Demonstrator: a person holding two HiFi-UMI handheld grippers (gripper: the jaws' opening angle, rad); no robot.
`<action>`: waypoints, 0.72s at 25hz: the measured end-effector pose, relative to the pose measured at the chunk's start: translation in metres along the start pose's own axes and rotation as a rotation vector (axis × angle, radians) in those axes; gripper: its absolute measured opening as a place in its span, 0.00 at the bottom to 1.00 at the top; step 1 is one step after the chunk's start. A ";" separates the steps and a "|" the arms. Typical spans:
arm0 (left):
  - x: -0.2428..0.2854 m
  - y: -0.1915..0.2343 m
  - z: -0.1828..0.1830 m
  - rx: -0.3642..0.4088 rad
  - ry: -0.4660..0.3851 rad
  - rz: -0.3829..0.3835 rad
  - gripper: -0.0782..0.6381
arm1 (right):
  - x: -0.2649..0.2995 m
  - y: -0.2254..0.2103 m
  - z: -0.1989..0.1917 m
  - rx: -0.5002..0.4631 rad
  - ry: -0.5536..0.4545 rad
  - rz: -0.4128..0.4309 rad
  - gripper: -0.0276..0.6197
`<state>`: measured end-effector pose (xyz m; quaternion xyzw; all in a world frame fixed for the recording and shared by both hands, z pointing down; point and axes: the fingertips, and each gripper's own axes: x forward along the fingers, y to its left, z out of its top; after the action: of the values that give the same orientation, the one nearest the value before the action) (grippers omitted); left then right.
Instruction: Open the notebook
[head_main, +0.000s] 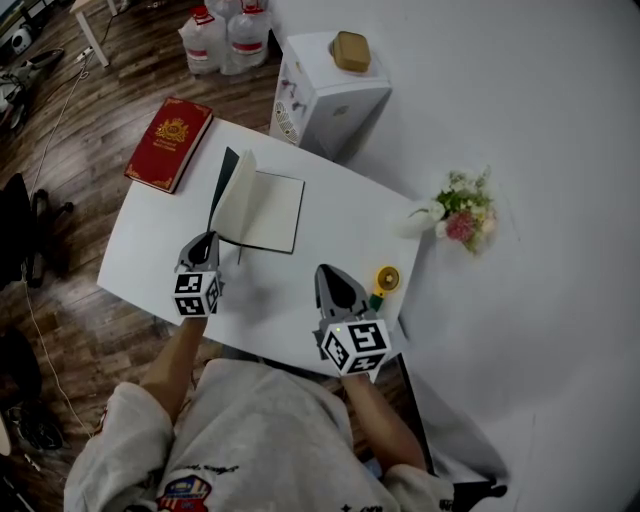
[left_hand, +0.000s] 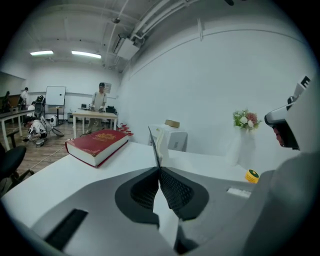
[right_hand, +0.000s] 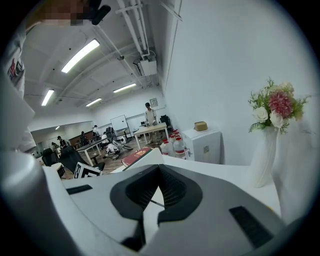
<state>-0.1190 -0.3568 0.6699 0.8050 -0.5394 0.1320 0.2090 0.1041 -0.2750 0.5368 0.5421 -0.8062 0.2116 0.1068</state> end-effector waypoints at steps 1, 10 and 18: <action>0.000 0.004 -0.001 -0.026 0.000 0.006 0.13 | 0.001 0.001 0.000 -0.001 0.001 0.001 0.04; 0.002 0.040 -0.018 -0.309 -0.003 0.037 0.13 | 0.006 0.003 -0.003 -0.004 0.015 0.007 0.04; 0.008 0.065 -0.037 -0.452 0.016 0.033 0.13 | 0.010 0.005 -0.005 -0.002 0.023 0.011 0.04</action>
<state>-0.1758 -0.3671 0.7188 0.7278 -0.5667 0.0175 0.3859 0.0956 -0.2798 0.5441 0.5349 -0.8083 0.2174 0.1153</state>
